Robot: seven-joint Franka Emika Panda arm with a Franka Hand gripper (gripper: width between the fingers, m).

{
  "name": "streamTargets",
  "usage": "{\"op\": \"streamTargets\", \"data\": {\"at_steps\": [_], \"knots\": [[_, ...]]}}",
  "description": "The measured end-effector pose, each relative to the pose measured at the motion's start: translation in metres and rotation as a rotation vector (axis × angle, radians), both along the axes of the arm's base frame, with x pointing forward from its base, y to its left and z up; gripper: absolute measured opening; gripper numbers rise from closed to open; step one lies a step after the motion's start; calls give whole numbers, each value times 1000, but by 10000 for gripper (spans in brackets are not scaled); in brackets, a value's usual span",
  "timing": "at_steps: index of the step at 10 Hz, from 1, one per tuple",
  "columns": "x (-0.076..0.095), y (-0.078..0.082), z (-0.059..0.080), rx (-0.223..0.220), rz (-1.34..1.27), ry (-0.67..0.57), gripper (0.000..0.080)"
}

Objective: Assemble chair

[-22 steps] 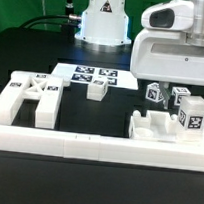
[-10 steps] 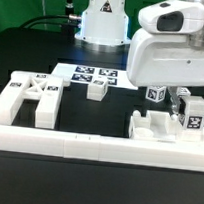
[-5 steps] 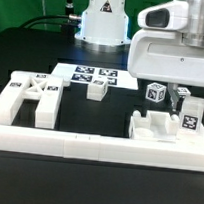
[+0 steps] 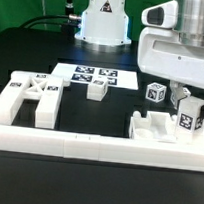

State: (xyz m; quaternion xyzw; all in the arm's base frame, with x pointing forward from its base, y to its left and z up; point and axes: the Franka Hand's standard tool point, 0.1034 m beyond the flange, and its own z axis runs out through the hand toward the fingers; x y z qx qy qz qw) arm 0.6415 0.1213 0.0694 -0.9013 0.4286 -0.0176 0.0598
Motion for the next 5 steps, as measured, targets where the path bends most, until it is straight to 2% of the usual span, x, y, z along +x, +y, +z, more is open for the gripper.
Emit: {"op": "streamTargets", "data": {"at_steps": [5], "knots": [[0, 3, 0, 45, -419, 46, 285]]}}
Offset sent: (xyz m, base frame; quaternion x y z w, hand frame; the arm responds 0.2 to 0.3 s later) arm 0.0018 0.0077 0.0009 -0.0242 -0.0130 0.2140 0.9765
